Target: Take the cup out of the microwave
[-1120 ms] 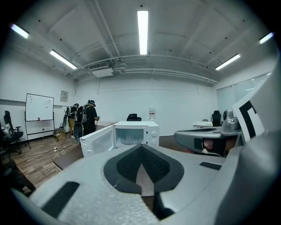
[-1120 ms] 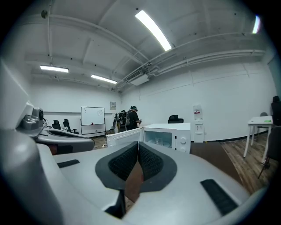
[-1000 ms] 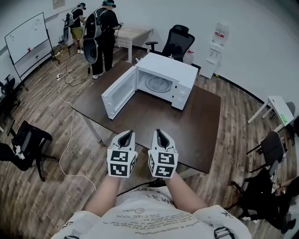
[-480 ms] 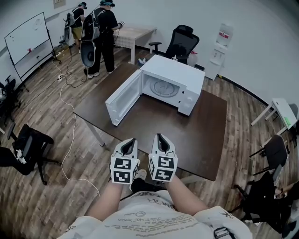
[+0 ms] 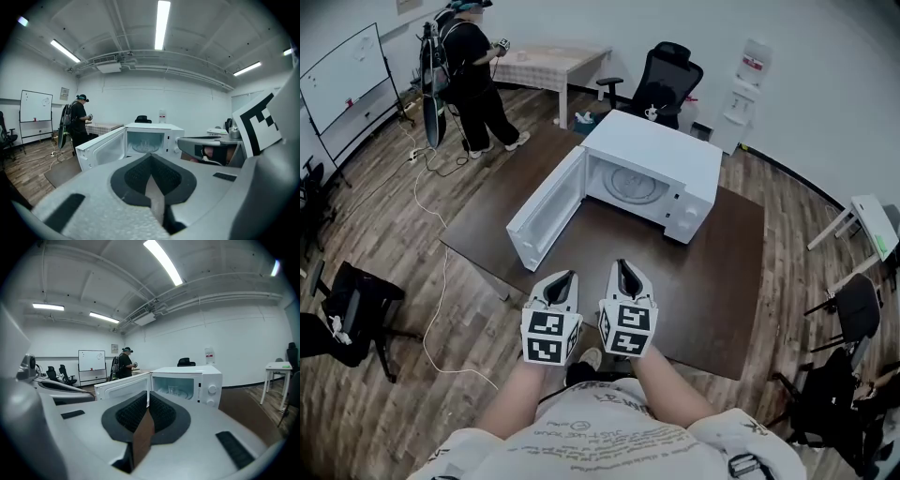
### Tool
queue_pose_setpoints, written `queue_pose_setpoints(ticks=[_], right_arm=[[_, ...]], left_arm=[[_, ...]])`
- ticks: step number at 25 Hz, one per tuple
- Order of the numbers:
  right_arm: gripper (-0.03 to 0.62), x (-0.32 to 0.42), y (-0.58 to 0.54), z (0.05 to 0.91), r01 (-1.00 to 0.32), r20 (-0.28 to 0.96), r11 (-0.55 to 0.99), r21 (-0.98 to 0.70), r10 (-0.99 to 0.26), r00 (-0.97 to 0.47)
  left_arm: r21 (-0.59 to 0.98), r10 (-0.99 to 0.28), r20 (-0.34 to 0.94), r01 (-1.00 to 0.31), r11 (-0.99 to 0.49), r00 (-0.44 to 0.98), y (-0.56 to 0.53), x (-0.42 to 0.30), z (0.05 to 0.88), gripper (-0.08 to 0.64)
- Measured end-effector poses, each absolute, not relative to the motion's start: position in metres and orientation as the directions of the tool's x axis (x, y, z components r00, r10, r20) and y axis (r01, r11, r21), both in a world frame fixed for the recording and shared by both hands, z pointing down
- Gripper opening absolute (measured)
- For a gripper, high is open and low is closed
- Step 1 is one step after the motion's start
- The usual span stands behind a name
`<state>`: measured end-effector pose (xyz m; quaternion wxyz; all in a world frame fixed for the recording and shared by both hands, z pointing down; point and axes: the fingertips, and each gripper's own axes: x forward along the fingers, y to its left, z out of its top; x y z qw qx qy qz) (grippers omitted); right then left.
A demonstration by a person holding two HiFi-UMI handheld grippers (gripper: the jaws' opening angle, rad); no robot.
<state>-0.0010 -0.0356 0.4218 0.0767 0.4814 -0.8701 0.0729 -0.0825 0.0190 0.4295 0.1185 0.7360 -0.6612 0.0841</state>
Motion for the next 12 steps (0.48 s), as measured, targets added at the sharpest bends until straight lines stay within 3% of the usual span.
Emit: queue_pose_setpoints(ticks=[12], right_arm=[[0.018, -0.034, -0.131, 0.428, -0.873, 0.219, 0.479, -0.093, -0.845, -0.487]], left_arm=[[0.074, -0.938, 0.298, -0.984, -0.160, 0.175, -0.083, -0.114, 0.429, 0.014]])
